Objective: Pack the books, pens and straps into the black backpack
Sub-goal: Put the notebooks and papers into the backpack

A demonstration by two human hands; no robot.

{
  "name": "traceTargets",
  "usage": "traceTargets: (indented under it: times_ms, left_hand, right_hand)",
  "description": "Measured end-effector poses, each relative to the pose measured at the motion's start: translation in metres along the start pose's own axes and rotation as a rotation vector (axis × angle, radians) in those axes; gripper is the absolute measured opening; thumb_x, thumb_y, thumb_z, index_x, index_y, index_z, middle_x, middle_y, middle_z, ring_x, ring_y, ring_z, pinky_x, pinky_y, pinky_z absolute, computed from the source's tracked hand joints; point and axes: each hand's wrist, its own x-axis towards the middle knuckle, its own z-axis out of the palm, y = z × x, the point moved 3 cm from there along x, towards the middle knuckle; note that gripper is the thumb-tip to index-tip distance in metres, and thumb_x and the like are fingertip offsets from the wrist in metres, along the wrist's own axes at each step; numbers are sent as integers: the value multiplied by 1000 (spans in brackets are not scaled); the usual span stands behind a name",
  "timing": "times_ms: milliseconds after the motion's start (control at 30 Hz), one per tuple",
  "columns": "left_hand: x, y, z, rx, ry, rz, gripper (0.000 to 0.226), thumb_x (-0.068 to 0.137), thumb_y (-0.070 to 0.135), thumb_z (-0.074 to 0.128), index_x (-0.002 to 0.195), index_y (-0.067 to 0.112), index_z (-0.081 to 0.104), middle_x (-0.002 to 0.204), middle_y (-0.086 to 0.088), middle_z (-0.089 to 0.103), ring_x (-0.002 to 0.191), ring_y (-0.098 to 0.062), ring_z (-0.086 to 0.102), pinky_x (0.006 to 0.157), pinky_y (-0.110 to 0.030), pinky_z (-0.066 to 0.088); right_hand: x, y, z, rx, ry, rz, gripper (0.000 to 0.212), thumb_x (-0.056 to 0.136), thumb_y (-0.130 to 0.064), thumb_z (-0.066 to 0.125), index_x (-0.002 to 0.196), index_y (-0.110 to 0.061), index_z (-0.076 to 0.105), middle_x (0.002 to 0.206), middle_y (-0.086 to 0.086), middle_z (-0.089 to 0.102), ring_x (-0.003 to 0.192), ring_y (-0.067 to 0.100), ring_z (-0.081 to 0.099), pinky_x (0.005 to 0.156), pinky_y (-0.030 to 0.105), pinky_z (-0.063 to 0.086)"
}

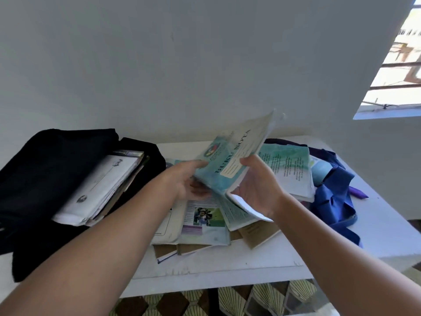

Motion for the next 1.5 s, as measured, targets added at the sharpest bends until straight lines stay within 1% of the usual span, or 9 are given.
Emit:
traceTargets:
  times_ms: [167, 267, 400, 600, 833, 933, 1167, 1300, 1500]
  left_hand:
    - [2, 5, -20, -94, 118, 75, 15, 100, -5, 51, 113, -1, 57, 94, -22, 66, 74, -31, 64, 53, -45, 54]
    - [-7, 24, -44, -7, 182, 154, 28, 95, -9, 48, 118, 0, 60, 117, -26, 68, 80, -35, 66, 60, -48, 51]
    - [-41, 60, -59, 106, 273, 404, 13, 93, -12, 52, 97, -1, 59, 98, -25, 67, 73, -32, 67, 59, -42, 55]
    - [-90, 87, -72, 107, 140, 523, 16, 95, -6, 53, 104, 4, 62, 92, -22, 72, 80, -36, 72, 55, -45, 61]
    - [-55, 53, -65, 79, 186, 469, 18, 96, -7, 54, 112, 0, 59, 106, -26, 69, 83, -34, 70, 65, -45, 58]
    - [-25, 31, -60, 316, 247, 480, 17, 96, -7, 56, 96, 7, 66, 114, -18, 72, 83, -25, 70, 76, -39, 58]
    - [-4, 21, -14, 1463, 513, 581, 69, 91, 29, 72, 144, 11, 32, 140, -18, 37, 128, -39, 36, 95, -44, 44]
    - [4, 27, 40, 1495, 290, 748, 47, 94, 39, 68, 135, 22, 52, 136, -7, 54, 122, -30, 49, 97, -44, 47]
    - [26, 9, 80, 1556, 95, 523, 66, 83, 48, 79, 134, 14, 56, 126, -6, 64, 110, -24, 61, 85, -33, 50]
  right_hand:
    - [-8, -2, 4, -65, -34, 62, 103, 69, -61, 89, 146, -5, 50, 145, 20, 59, 131, 40, 60, 113, 52, 49]
    - [-14, 1, -8, -47, -32, 155, 115, 71, -88, 63, 147, -2, 54, 144, 19, 61, 132, 33, 59, 114, 47, 47]
    - [-11, 16, -30, 3, 67, 277, 112, 79, -97, 31, 144, -10, 59, 140, 20, 65, 133, 35, 60, 117, 50, 42]
    - [2, 23, -15, -254, 144, 287, 109, 64, -87, 73, 144, -15, 56, 132, 17, 71, 125, 36, 67, 115, 57, 45]
    - [10, 1, -9, -249, 259, 136, 42, 93, -13, 74, 133, -6, 62, 109, 17, 79, 93, 34, 78, 76, 52, 65]
    - [12, 0, -25, -482, 357, 156, 35, 93, -15, 76, 126, -12, 65, 104, 11, 80, 92, 32, 79, 81, 55, 64]
    - [9, -5, -39, -1252, 483, 129, 41, 101, -40, 65, 136, -18, 64, 121, 2, 74, 92, 16, 73, 70, 35, 62]
    - [-4, -22, -58, -1366, 712, 49, 52, 97, -54, 64, 141, -26, 60, 142, 7, 58, 119, 26, 61, 101, 47, 54]
    - [-30, -37, -109, -1142, 984, 227, 77, 93, -53, 69, 154, -21, 33, 149, 24, 38, 139, 44, 37, 114, 52, 37]
